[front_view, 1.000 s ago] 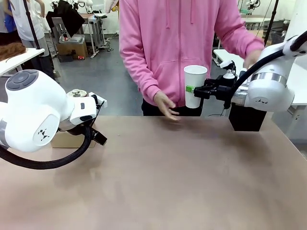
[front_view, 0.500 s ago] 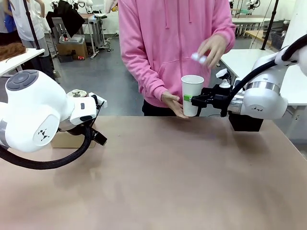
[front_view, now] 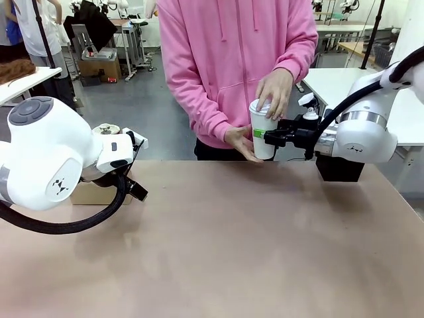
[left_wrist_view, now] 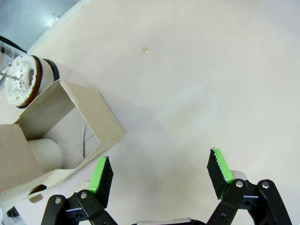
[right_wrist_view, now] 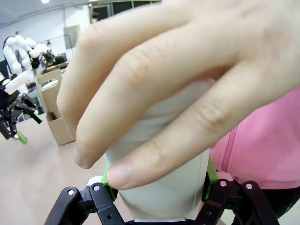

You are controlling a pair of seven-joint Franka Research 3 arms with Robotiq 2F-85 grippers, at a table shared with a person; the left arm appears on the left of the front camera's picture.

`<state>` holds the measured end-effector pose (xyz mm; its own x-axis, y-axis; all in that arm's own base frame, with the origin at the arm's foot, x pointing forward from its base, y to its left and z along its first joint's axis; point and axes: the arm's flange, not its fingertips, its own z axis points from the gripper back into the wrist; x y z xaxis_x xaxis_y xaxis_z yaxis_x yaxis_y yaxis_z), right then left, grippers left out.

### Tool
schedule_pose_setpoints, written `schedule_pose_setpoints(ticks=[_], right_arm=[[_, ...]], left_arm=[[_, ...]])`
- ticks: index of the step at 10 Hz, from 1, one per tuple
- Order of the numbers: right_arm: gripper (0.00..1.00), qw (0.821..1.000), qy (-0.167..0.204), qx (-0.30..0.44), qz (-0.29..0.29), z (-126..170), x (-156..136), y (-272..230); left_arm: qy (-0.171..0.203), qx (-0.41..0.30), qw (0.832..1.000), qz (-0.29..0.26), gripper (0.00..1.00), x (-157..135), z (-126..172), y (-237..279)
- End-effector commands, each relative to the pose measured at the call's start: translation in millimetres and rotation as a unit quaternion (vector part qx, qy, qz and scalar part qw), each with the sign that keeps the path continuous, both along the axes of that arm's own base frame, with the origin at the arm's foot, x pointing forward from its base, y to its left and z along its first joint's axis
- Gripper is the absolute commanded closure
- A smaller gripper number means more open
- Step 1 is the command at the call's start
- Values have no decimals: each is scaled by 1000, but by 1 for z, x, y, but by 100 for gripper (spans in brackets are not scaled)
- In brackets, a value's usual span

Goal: Pour a drink into a cup and package it in a carrier.
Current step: When a person places the Paper Cup Lid on the 600 ml Paper Cup , lift the 600 ml Paper Cup.

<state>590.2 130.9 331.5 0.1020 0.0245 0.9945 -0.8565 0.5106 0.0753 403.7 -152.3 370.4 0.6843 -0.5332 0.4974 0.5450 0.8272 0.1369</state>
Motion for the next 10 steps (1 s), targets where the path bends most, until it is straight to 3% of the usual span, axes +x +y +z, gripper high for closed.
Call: schedule_pose_setpoints(ticks=[1, 10], right_arm=[[20, 1000, -11, 3, 0, 4, 1, 1], [20, 1000, -11, 3, 0, 4, 1, 1]], left_arm=[[0, -1, 1000, 0, 0, 0, 0, 1], [0, -1, 1000, 0, 0, 0, 0, 1]])
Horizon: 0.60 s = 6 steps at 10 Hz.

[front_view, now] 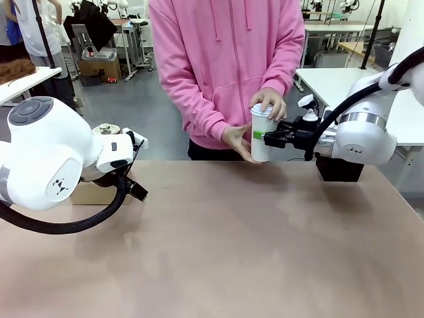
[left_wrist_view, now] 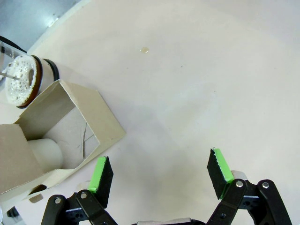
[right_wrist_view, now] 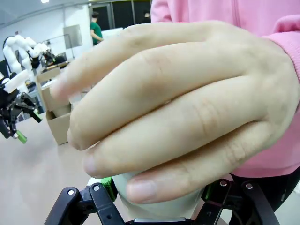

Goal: Pour a drink into a cup and package it in a carrier.
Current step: When a person places the Paper Cup Lid on the 600 ml Paper Cup , lift the 600 ml Paper Cup.

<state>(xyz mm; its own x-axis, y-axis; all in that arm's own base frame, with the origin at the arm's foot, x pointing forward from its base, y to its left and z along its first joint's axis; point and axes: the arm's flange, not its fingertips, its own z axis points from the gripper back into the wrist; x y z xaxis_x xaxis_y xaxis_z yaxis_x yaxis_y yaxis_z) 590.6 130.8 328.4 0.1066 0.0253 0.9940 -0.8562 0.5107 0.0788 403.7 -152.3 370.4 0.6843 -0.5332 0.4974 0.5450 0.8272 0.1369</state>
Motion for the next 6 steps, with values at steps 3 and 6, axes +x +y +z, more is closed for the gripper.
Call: schedule_pose_setpoints(ticks=[3, 6], right_arm=[[20, 1000, -13, 3, 0, 7, 1, 1], [20, 1000, -13, 3, 0, 7, 1, 1]], left_arm=[[0, -1, 1000, 0, 0, 0, 0, 1], [0, -1, 1000, 0, 0, 0, 0, 1]])
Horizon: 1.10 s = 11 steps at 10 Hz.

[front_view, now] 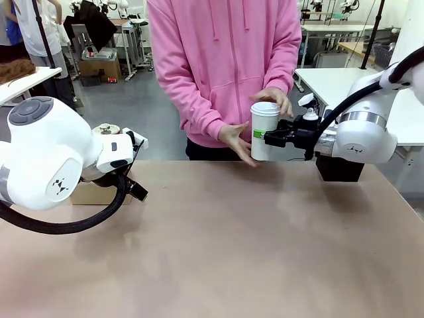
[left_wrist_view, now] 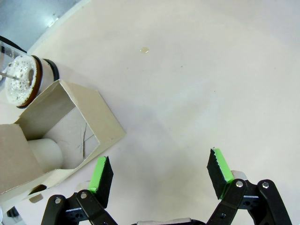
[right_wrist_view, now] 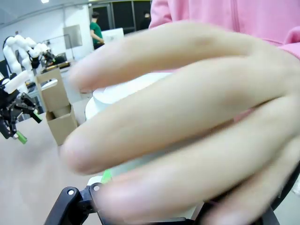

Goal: Pour a drink into a cup and package it in a carrier.
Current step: When a person places the Paper Cup Lid on the 600 ml Paper Cup , lift the 600 ml Paper Cup.

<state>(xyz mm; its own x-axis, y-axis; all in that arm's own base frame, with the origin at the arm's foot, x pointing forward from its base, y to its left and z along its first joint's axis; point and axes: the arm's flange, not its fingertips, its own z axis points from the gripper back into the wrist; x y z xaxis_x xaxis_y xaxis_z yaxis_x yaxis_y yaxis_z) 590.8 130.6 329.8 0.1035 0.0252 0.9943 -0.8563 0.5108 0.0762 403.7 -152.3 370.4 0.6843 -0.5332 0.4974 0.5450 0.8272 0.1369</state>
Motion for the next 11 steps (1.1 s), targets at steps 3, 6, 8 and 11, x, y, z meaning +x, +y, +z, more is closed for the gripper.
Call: schedule_pose_setpoints(ticks=[3, 6, 8, 11], right_arm=[[20, 1000, -12, 3, 0, 6, 1, 1], [20, 1000, -12, 3, 0, 6, 1, 1], [20, 1000, -12, 3, 0, 6, 1, 1], [20, 1000, 0, 0, 0, 0, 0, 0]], left_arm=[[0, -1, 1000, 0, 0, 0, 0, 1], [0, -1, 1000, 0, 0, 0, 0, 1], [0, -1, 1000, 0, 0, 0, 0, 1], [0, -1, 1000, 0, 0, 0, 0, 1]])
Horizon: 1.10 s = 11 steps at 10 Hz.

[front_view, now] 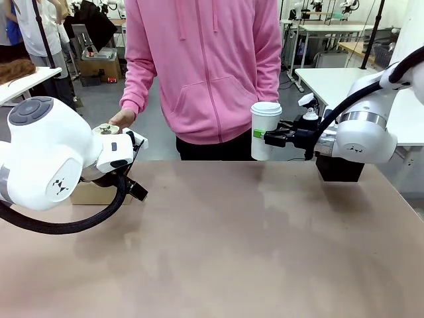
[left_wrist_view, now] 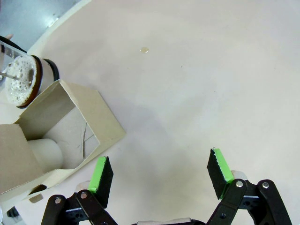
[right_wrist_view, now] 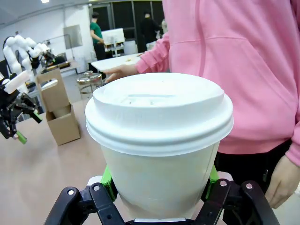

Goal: Pour a drink into a cup and package it in a carrier.
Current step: When a person places the Paper Cup Lid on the 600 ml Paper Cup , lift the 600 ml Paper Cup.

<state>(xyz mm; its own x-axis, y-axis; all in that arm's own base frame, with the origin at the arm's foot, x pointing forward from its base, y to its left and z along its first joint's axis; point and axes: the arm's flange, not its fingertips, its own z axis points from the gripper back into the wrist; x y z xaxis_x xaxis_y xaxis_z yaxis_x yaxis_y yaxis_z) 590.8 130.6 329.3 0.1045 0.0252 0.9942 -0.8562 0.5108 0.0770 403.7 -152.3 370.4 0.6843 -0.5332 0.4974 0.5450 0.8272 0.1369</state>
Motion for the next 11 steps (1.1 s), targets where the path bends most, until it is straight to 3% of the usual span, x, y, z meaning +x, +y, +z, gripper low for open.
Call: schedule_pose_setpoints(ticks=[1, 4, 6, 9, 11], right_arm=[[20, 1000, 4, -3, 0, 21, -11, 0], [20, 1000, -25, -15, -10, 107, -68, -7], [20, 1000, -19, -8, -13, 151, -115, -18], [20, 1000, -27, 3, -1, 184, -179, -29], [20, 1000, -22, -8, -9, 186, -196, -30]], left_arm=[[0, -1, 1000, 0, 0, 0, 0, 1], [0, -1, 1000, 0, 0, 0, 0, 1], [0, -1, 1000, 0, 0, 0, 0, 1], [0, -1, 1000, 0, 0, 0, 0, 1], [0, -1, 1000, 0, 0, 0, 0, 1]])
